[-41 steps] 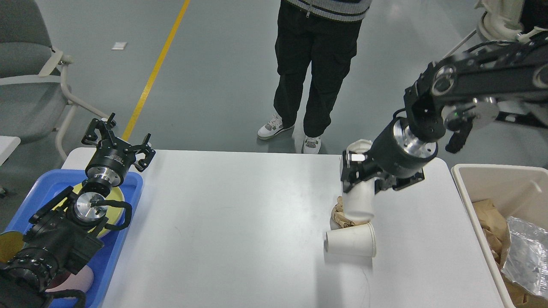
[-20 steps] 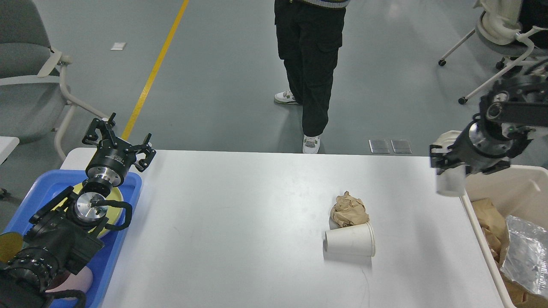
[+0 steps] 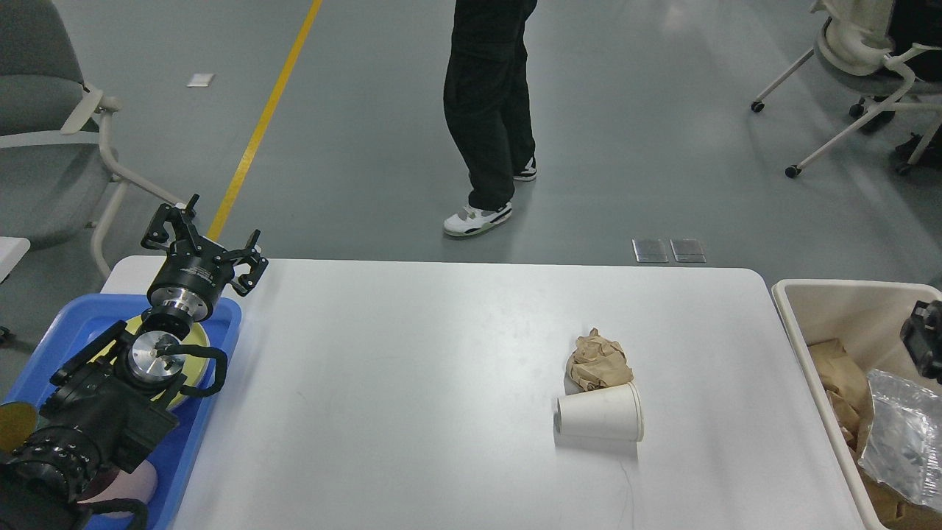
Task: Tidy desktop
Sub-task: 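Open the right gripper to release the cup into the bin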
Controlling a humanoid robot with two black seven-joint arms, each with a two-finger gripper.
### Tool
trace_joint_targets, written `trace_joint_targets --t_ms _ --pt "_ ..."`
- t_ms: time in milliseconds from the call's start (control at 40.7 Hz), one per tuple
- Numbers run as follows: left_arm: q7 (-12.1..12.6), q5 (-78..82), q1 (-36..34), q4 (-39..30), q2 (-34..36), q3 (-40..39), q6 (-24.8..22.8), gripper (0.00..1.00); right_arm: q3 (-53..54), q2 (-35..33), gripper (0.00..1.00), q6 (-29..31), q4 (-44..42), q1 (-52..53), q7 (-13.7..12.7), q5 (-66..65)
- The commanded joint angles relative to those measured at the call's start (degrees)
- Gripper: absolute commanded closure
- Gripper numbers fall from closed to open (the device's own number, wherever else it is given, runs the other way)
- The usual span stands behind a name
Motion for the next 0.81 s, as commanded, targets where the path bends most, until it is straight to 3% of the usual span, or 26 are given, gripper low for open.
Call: trace_joint_targets --t_ms 0,25,49,74,98,123,148,541,787 --pt "0.0 0.0 0.0 0.0 0.0 0.0 0.0 0.02 0.1 0.2 1.0 -1.7 -1.7 -3.1 0.0 5.3" --pt "-0.1 0.0 0.0 0.0 0.0 0.0 0.0 0.02 0.1 0.2 1.0 -1.7 -1.8 -3.4 0.0 6.0" --pt "0.0 0.0 0.0 0.0 0.1 0.0 -0.1 0.02 0.2 0.2 0.65 -1.7 -1.8 -3.7 0.0 6.8" --pt "0.0 0.0 0.0 0.0 0.1 0.0 0.0 0.02 0.1 0.2 0.01 -1.8 -1.8 -3.9 0.0 7.6" --pt "0.0 0.0 0.0 0.0 0.1 0.0 0.0 0.02 0.1 0.2 0.0 -1.7 -1.7 -4.0 0.2 8.2" --pt "0.0 0.0 0.0 0.0 0.1 0.0 0.0 0.02 0.1 0.4 0.08 -1.9 -1.8 -4.3 0.2 8.7" --pt "0.0 0.0 0.0 0.0 0.1 0.0 0.0 0.02 0.1 0.5 0.0 -1.9 -1.8 -4.4 0.2 9.2" --pt "0.0 0.0 0.0 0.0 0.1 0.0 0.0 0.02 0.1 1.8 0.0 -1.8 -1.8 -4.0 0.2 10.6" --pt "0.0 0.0 0.0 0.0 0.1 0.0 0.0 0.02 3.4 5.0 0.0 1.5 -1.7 0.1 0.0 10.8"
